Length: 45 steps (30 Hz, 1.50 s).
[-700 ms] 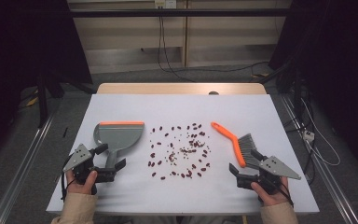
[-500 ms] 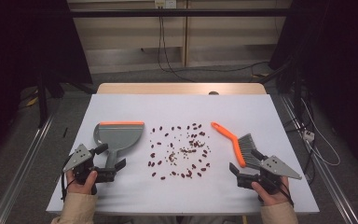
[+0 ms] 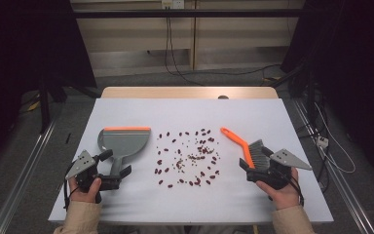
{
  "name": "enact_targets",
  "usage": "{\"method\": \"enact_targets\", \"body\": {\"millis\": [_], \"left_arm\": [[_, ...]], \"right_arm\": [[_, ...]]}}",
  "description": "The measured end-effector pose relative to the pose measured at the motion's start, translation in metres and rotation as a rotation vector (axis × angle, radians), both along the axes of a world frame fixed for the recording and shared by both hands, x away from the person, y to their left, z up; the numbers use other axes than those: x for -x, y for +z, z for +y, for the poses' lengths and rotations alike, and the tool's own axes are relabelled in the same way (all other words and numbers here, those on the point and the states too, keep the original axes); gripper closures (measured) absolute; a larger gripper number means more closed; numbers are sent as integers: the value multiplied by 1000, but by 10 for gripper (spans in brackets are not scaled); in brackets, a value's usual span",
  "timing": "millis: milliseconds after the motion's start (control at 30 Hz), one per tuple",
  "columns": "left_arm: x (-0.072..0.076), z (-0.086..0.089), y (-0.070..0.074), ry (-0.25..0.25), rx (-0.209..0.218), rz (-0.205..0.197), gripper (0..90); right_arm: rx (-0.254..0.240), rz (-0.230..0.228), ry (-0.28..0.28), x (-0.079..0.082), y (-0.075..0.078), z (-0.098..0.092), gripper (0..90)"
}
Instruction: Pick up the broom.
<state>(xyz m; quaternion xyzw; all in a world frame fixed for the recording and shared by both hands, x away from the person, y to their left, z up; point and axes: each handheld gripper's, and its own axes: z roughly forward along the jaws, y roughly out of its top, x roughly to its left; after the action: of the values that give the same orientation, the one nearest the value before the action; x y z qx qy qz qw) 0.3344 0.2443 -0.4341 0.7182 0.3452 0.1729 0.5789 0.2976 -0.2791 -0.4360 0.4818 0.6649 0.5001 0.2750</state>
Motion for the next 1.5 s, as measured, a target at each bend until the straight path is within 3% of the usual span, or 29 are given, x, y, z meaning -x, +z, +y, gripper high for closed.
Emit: {"method": "enact_targets", "body": {"millis": [167, 333, 533, 767, 800, 967, 1000, 1200, 1500], "left_arm": [[1, 1, 0, 1, 1, -4, 26], [0, 1, 1, 2, 3, -5, 26], [1, 1, 1, 4, 5, -6, 26], [1, 1, 1, 4, -3, -5, 26], [0, 1, 1, 5, -1, -5, 26], [0, 1, 0, 4, -3, -3, 28], [0, 1, 1, 3, -3, -3, 28], [0, 1, 0, 6, -1, -1, 28], [0, 0, -1, 1, -1, 4, 28]], "right_arm": [[-11, 64, -4, -18, 2, -3, 97], [6, 129, -18, -35, 3, -3, 169], [16, 179, -16, -50, 2, -4, 197], [67, 215, -19, -64, 5, -6, 331], [103, 219, -15, -69, 7, -6, 394], [142, 245, -21, -78, 9, -6, 481], [157, 291, 1, -84, 10, -5, 528], [226, 353, -12, -95, 2, -2, 576], [234, 432, -27, -107, -7, -5, 624]]}}
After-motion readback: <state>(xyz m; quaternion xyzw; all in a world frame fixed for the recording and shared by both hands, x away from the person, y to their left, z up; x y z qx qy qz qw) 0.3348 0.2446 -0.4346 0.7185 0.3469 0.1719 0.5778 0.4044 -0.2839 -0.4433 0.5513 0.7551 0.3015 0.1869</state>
